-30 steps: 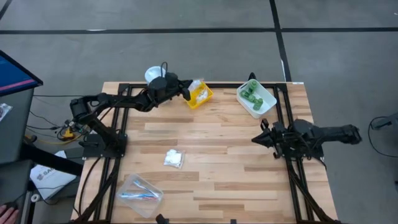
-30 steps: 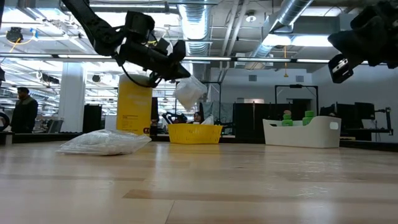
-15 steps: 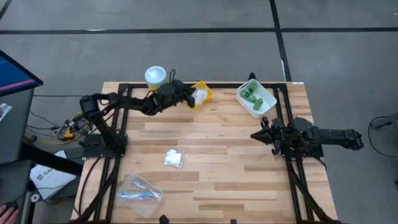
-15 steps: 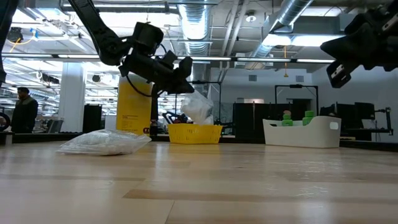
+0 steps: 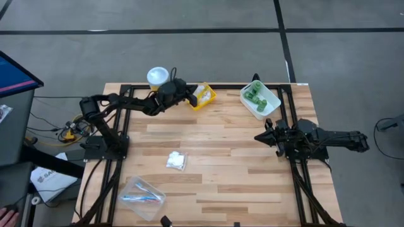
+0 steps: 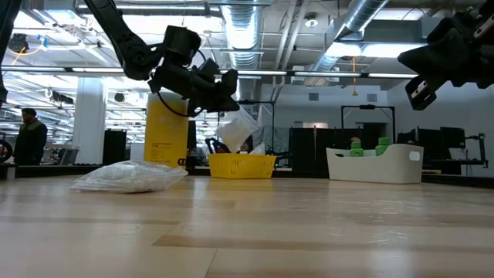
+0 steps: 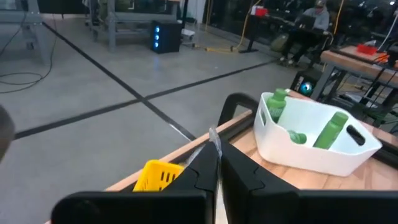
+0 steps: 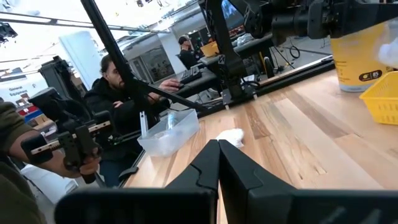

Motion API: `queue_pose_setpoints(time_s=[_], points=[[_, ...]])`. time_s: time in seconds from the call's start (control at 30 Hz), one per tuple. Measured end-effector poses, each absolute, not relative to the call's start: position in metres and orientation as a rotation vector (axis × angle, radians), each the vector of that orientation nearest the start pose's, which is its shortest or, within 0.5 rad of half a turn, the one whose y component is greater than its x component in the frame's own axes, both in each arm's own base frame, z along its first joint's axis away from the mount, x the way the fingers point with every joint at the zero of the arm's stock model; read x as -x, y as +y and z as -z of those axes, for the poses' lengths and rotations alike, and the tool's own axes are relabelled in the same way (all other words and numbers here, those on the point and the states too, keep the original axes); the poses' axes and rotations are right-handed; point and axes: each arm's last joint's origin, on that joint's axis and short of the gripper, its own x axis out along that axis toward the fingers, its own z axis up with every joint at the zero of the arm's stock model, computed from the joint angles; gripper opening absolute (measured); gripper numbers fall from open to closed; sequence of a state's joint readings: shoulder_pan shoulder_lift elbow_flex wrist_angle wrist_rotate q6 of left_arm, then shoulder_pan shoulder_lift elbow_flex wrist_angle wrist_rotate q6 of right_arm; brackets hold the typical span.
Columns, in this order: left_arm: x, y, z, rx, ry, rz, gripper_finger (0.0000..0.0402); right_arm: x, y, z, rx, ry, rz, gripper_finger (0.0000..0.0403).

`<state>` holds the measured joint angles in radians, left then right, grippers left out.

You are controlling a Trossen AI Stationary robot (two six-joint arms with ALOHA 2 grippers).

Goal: Pick & Place Travel size toiletries
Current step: Put the cotton pack into the yellow bin

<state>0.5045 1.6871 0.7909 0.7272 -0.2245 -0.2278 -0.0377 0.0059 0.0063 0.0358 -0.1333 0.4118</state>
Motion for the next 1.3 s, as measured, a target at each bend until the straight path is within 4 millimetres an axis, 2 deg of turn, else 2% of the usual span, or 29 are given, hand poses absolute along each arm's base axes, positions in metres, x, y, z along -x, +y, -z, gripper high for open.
queue_pose_setpoints(time_s=[0.33, 0.73, 0.9, 1.1, 1.2, 1.3], points=[[-0.303, 0.171, -0.181, 0.244, 0.141, -0.737, 0.0001, -0.097, 0.001, -0.168, -0.358, -0.016, -0.109, 0.0], [-0.303, 0.171, -0.181, 0.22, 0.153, -0.735, 0.001, -0.098, 0.001, -0.168, -0.313, -0.016, -0.087, 0.0], [-0.304, 0.17, -0.181, 0.164, 0.176, -0.727, 0.0047, -0.098, 0.001, -0.168, -0.313, -0.016, -0.088, 0.0], [-0.306, 0.164, -0.184, 0.035, 0.215, -0.697, 0.0121, -0.098, 0.001, -0.168, -0.365, -0.013, -0.088, 0.0], [-0.305, 0.16, -0.196, 0.004, 0.184, -0.685, 0.0165, -0.098, 0.001, -0.168, -0.365, -0.013, -0.088, 0.0], [-0.3, 0.151, -0.217, -0.001, 0.135, -0.669, 0.0203, -0.098, 0.001, -0.168, -0.365, -0.013, -0.088, 0.0]])
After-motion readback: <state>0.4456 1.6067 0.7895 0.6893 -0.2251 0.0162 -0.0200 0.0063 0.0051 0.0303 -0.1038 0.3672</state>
